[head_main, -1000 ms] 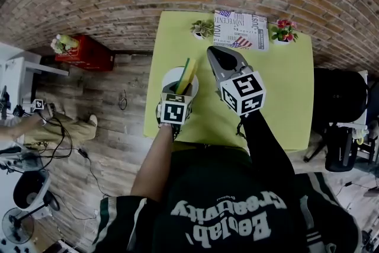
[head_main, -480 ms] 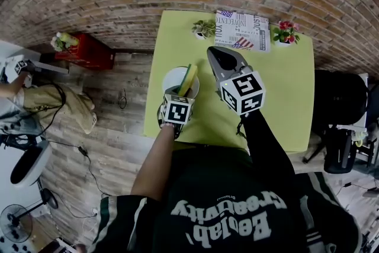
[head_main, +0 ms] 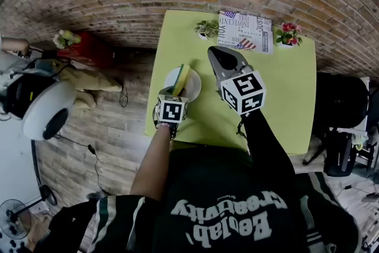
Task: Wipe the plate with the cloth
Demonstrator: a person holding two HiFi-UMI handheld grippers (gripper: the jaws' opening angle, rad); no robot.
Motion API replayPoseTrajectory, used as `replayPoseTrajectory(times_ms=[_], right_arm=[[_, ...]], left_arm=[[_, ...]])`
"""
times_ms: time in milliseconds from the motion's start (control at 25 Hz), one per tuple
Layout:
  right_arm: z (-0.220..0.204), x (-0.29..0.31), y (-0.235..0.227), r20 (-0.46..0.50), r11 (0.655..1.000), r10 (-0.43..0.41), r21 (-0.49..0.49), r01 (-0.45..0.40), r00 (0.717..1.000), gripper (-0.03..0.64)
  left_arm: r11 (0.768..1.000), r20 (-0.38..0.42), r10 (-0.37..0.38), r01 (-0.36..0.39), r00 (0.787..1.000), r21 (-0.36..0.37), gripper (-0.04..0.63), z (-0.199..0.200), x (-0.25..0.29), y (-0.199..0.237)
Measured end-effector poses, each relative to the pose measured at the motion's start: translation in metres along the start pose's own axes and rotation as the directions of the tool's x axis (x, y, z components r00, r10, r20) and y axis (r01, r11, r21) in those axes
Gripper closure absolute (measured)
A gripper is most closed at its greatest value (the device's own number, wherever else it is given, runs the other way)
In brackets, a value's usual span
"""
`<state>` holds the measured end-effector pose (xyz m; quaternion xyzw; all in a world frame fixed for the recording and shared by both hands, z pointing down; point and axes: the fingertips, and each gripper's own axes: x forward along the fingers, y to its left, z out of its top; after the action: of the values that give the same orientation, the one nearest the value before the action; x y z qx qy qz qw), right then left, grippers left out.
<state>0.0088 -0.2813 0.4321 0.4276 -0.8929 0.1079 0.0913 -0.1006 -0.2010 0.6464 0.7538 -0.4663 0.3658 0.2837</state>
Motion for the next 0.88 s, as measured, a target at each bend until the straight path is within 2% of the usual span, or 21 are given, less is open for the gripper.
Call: replayPoseTrajectory(times_ms=[240, 560, 720, 880], right_arm=[[0.002, 0.003, 0.005, 0.005, 1.0, 0.019, -0.002, -0.019, 1.0, 0.604], [0.003, 0.005, 0.012, 0.01, 0.999, 0.044, -0.009, -0.044, 0.999, 0.604], [0.006, 0.005, 0.015, 0.013, 0.999, 0.052, -0.016, -0.052, 0.999, 0.604], [0.008, 0.001, 0.013, 0.02, 0.999, 0.05, -0.018, -0.05, 0.999, 0.604]], left_arm=[[0.997, -0.003, 0.066, -0.066, 0.998, -0.048, 0.465, -0.003, -0.012, 0.025], [0.98, -0.018, 0.148, -0.149, 0.989, -0.129, 0.464, -0.021, -0.026, 0.052], [0.981, -0.013, 0.151, -0.151, 0.988, -0.125, 0.465, -0.019, -0.025, 0.05], [0.988, 0.019, 0.118, -0.115, 0.993, -0.099, 0.465, -0.011, -0.024, 0.039]])
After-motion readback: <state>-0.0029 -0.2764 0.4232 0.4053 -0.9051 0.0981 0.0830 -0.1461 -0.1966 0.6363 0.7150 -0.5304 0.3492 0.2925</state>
